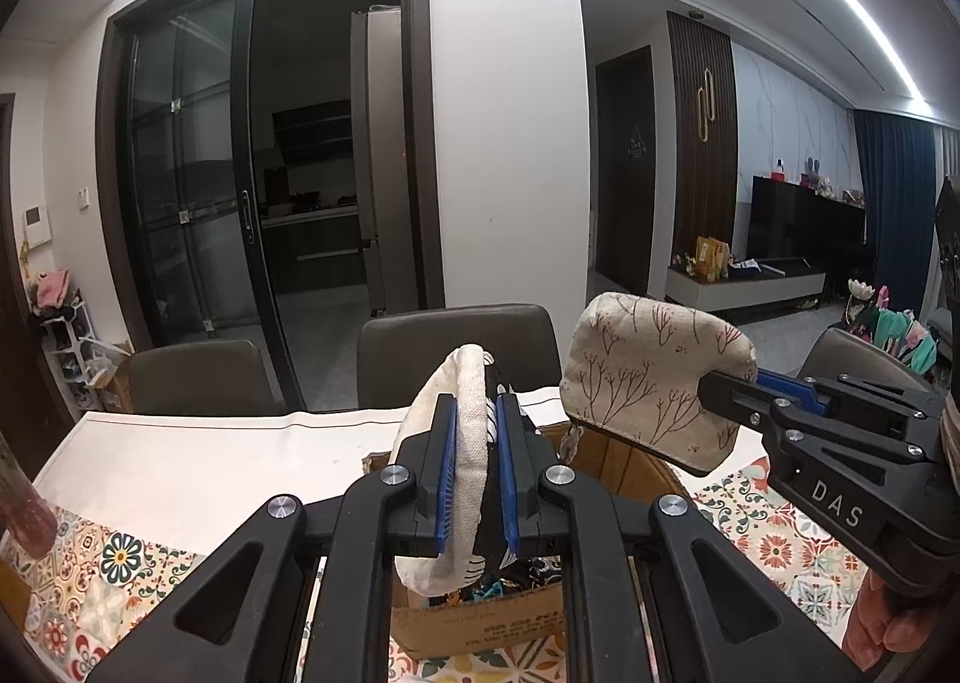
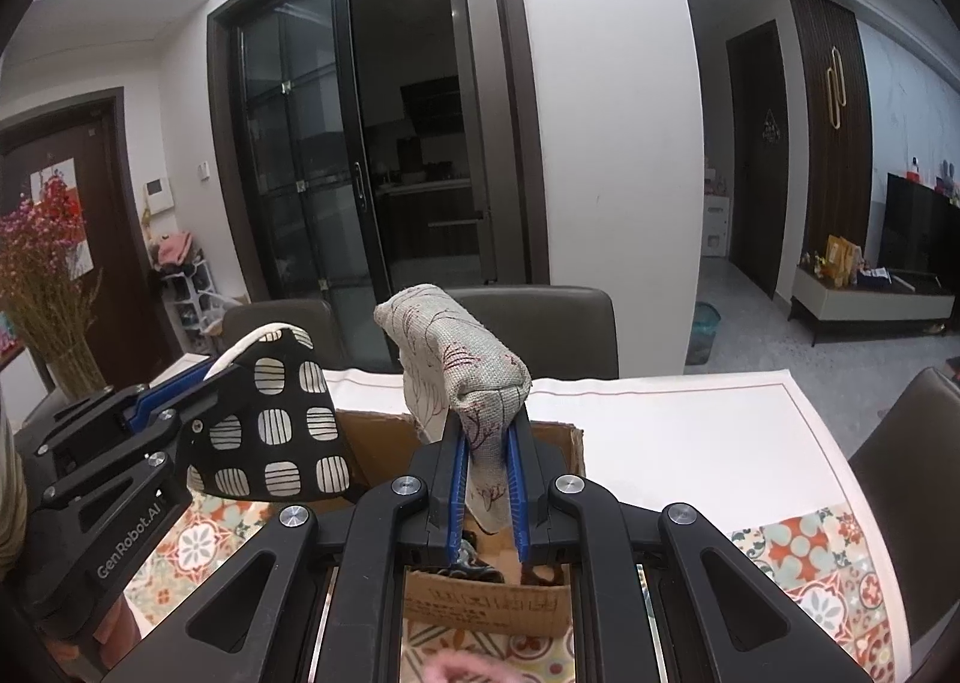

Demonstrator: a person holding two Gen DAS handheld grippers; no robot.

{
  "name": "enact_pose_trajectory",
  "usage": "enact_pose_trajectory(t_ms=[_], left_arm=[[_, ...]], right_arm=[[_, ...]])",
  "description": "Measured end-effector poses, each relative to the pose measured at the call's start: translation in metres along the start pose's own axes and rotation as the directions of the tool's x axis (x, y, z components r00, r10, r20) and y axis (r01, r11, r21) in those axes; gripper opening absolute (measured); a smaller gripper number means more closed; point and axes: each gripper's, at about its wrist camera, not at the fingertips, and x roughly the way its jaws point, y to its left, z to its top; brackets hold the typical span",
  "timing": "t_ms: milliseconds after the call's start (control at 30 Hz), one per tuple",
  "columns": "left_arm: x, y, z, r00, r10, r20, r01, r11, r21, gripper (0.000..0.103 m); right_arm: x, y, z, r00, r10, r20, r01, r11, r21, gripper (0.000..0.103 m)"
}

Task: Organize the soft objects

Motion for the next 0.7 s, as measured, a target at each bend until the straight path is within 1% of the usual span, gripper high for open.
enact_pose_trajectory(t_ms=[133,267,367,533,700], left_arm=[[0.014,0.0,0.0,1.0,-0.001,-0.017,0.001,1.0,0.001,0.014],[0.034,0.002,-0.005,0.997,-0.029,-0.067,0.027,0.999,-0.018,0.014],[0.047,0.0,-0.006,0.995,-0.034,-0.092,0.032,0.999,-0.016,0.014],[0.076,-0.002,-0.014,0.985,-0.053,-0.164,0.052,0.999,-0.008,0.014],[0.09,-0.003,-0.024,0.974,-0.063,-0.219,0.063,0.998,-0.006,0.015]], right_arm=[[0.015,-0.001,-0.003,1.0,-0.004,-0.025,0.003,1.0,-0.01,0.013],[0.03,-0.001,-0.004,0.999,-0.009,-0.053,0.008,1.0,-0.017,0.013],[0.043,-0.003,-0.01,0.996,-0.013,-0.084,0.011,1.0,-0.021,0.013],[0.061,-0.008,-0.021,0.99,-0.026,-0.14,0.024,1.0,-0.02,0.013],[0.078,-0.011,-0.028,0.981,-0.036,-0.192,0.032,0.999,-0.021,0.013]])
